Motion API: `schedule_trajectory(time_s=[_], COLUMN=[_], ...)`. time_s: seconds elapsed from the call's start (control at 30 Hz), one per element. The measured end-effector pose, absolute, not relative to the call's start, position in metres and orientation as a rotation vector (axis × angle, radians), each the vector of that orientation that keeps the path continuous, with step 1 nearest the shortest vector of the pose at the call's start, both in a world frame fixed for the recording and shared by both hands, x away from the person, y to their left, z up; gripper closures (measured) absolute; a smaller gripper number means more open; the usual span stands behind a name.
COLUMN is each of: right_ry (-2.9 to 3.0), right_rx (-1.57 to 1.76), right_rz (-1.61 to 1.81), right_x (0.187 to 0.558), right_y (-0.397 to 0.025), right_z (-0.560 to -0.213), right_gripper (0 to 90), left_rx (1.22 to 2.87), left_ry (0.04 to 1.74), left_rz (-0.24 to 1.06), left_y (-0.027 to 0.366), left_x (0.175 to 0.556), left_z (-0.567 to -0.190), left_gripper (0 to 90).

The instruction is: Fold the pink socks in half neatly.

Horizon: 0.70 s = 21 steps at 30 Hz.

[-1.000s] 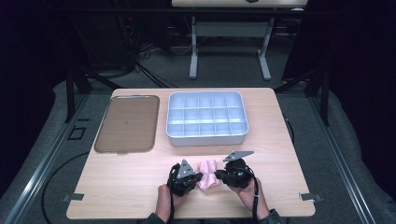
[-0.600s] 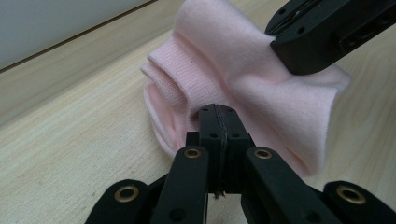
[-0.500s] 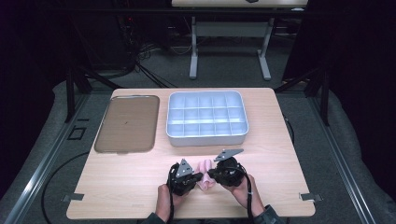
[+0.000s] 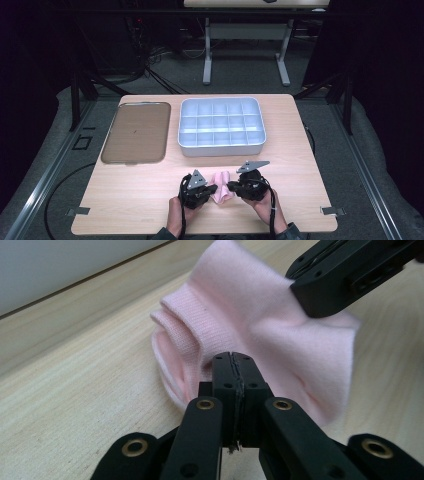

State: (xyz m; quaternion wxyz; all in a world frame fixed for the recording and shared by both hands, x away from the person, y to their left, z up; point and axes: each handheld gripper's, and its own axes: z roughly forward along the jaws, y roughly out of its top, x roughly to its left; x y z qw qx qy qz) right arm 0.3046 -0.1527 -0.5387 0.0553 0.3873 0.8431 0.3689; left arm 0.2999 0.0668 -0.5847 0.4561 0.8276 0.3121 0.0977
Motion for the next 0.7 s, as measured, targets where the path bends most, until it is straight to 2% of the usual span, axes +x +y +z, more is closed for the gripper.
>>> schedule_trajectory(time_s=[0.1, 0.27, 0.7], right_ry=[2.558, 2.564, 2.587], right_rx=[1.18, 1.17, 1.087], right_rz=[1.114, 1.1, 1.133], right_x=[0.305, 0.305, 0.308], right_y=[-0.154, -0.156, -0.141], right_z=[-0.54, -0.539, -0.532], right_gripper=[85.7, 85.7, 85.6], left_rx=[2.025, 2.057, 2.051], left_ry=[0.784, 0.792, 0.793], left_rz=[0.233, 0.224, 0.198], left_y=[0.07, 0.069, 0.07], left_x=[0.299, 0.3, 0.303], left_z=[-0.584, -0.586, -0.588], left_gripper=[85.6, 89.4, 89.8])
